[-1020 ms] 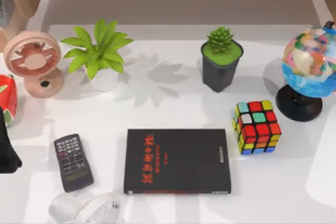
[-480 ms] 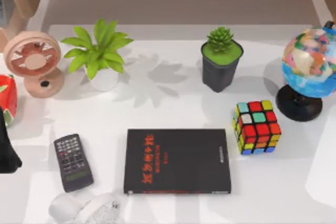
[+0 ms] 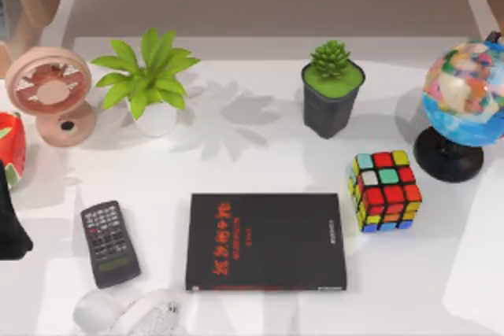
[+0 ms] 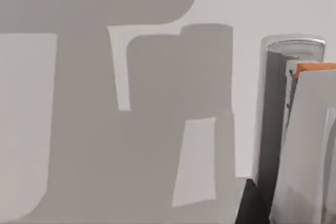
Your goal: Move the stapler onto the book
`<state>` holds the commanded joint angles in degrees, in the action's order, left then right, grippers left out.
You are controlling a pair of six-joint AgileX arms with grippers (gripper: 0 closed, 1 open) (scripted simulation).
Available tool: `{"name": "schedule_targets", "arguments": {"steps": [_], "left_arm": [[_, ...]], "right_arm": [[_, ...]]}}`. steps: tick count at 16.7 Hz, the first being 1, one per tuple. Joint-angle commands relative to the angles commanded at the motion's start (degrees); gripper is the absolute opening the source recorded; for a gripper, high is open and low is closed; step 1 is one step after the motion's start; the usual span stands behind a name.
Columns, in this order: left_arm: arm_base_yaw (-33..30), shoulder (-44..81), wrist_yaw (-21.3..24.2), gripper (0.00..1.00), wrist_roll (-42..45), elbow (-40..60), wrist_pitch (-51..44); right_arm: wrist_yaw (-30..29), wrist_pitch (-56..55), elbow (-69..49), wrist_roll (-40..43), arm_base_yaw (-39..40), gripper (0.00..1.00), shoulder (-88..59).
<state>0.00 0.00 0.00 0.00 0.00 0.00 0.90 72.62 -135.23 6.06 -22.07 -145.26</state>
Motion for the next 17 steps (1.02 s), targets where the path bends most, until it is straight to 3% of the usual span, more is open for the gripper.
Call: {"name": "schedule_targets", "arguments": {"steps": [8, 17], "left_arm": [[0.0, 0.0, 0.0, 1.00, 0.0, 0.0, 0.0], [0.0, 0.0, 0.0, 1.00, 0.0, 0.0, 0.0]], "right_arm": [[-0.4, 0.8, 6.8, -15.8, 6.3, 0.00, 20.6], [-2.8, -0.9, 19.2, -37.8, 34.0, 0.00, 34.4]]}}
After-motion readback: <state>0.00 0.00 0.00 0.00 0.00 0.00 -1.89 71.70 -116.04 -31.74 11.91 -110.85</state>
